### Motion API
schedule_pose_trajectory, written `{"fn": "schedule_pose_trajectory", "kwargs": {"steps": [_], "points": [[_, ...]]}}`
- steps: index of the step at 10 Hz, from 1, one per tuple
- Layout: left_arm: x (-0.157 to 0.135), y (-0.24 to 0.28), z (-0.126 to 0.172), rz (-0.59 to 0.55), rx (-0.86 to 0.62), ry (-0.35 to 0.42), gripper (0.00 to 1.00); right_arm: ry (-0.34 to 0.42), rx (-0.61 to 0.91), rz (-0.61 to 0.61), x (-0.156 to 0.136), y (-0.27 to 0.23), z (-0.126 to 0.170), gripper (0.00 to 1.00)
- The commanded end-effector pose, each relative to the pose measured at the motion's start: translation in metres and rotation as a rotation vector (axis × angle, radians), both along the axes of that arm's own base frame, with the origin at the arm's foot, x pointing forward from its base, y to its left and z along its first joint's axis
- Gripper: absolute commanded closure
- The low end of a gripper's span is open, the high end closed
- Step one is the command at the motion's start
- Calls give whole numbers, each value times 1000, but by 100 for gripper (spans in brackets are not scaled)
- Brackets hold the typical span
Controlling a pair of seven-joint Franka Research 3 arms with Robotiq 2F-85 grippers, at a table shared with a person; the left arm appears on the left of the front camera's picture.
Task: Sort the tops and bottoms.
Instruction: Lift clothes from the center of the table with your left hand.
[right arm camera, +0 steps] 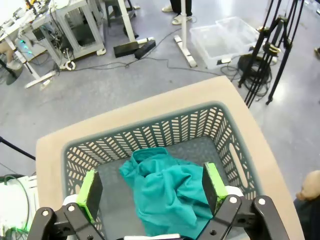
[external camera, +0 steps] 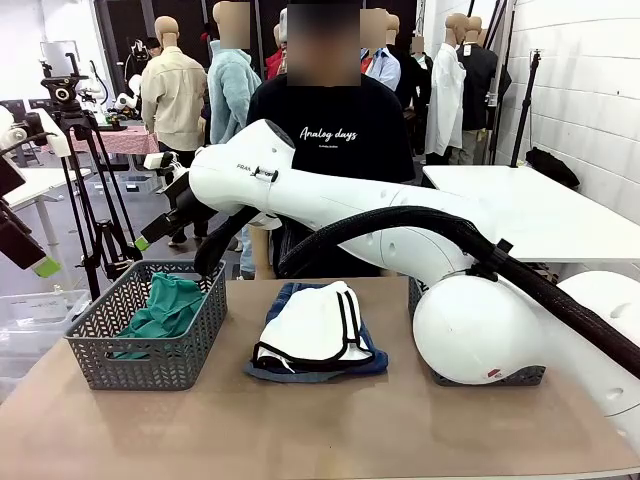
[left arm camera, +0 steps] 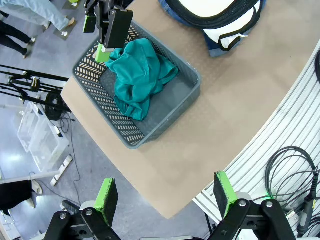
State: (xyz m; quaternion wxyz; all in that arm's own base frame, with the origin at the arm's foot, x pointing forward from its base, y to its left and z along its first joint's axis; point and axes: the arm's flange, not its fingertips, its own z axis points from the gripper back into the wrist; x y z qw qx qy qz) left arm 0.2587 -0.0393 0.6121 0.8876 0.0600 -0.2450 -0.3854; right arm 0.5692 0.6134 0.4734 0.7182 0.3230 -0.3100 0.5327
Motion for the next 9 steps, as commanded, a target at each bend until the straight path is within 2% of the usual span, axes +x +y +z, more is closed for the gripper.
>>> {"fn": "schedule_pose_trajectory", "kwargs": {"steps": [1,6,7,8,9], "points": [[0,2,1,3,15,-3,0,-12,9,11,-1,0,1,0],[0,2,1,3,15,-3,0,0,0,0,0,0,0,0],[0,2,1,3,15,-3,0,-27,-3,-29,-12,-31,20,0],[0,2,1,3,15,-3,0,-89,-63,-90,-28,-66,52,0],[0,2,1,3,15,-3,0,-117,-110,-124,-48,-104,83,0]]}}
